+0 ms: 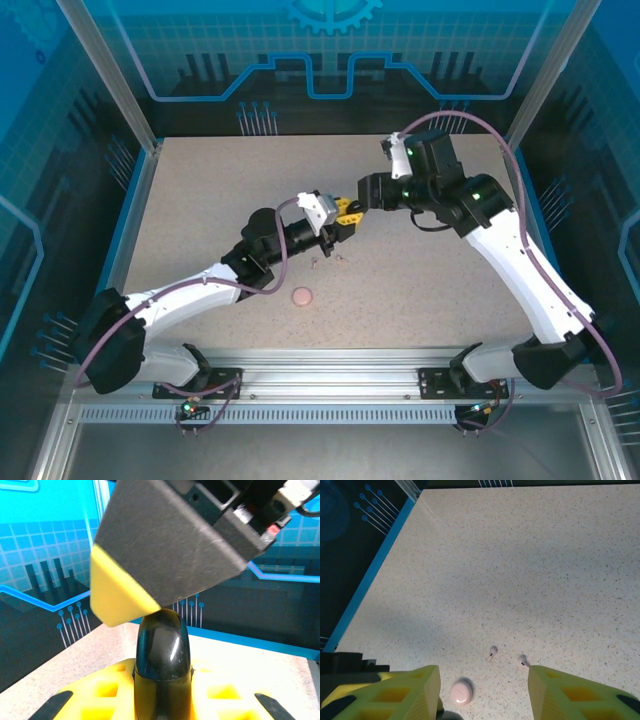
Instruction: Insert the wireless bluetooth earbuds into the charging case
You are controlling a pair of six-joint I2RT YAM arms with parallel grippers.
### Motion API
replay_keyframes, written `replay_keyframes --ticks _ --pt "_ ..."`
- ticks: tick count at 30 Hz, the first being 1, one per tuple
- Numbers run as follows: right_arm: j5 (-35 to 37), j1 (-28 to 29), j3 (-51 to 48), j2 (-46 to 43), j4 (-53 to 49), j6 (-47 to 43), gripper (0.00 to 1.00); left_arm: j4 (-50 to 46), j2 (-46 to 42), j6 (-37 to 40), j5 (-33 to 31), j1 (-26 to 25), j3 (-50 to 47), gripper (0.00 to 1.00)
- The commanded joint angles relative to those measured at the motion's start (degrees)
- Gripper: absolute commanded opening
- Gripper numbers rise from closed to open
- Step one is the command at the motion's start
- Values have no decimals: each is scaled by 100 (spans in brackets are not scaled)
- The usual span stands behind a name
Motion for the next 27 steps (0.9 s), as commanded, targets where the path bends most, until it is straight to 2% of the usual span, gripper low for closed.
replay_keyframes --ticks 1,4,8,15,20,27 --pt "-156 7 -283 -203 -247 48 49 220 70 -181 -278 47 281 0" --pt "-12 -176 -436 -367 -51 244 51 105 117 -235 -265 53 315 0" --pt "136 -801 -740 -621 202 722 58 -204 307 -419 -294 47 353 0" --pt "518 -1679 -1910 -978 520 1172 64 -635 1548 -1936 -322 34 896 0" --pt "577 -2099 -2793 -1232 799 1287 64 -1692 2974 -3476 -226 33 2184 0" --pt "583 -2288 -3148 -1129 866 1161 64 -2935 4975 -4830 524 -5 4328 0"
